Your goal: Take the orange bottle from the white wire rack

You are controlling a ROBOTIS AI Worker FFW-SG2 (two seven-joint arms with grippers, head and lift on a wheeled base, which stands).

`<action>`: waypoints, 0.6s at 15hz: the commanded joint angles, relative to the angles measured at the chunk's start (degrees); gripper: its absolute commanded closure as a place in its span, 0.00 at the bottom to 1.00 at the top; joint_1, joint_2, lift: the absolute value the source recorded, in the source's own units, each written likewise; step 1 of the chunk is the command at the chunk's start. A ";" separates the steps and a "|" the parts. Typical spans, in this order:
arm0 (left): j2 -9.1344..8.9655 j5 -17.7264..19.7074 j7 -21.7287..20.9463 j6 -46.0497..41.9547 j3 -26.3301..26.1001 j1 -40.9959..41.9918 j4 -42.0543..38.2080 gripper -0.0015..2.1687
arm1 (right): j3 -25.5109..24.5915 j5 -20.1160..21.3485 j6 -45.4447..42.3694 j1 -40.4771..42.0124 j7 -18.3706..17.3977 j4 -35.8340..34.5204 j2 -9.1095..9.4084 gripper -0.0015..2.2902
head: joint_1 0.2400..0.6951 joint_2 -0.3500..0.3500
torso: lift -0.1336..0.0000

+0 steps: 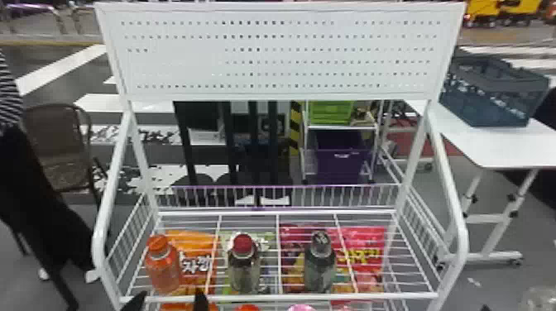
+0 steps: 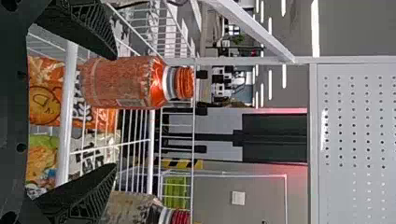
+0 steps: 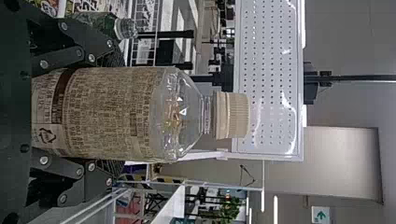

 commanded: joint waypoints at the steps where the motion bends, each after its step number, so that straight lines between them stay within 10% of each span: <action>1: 0.00 0.09 -0.13 -0.15 0.17 -3.09 2.99 0.03 | -0.24 0.00 0.00 0.08 0.00 0.04 0.05 0.45 | 0.57 0.50 | 1.00; 9: 0.35 2.11 -1.28 0.20 0.53 -10.73 11.34 0.03 | -0.59 0.00 0.36 0.08 0.00 -0.05 0.05 0.45 | 0.57 0.50 | 1.00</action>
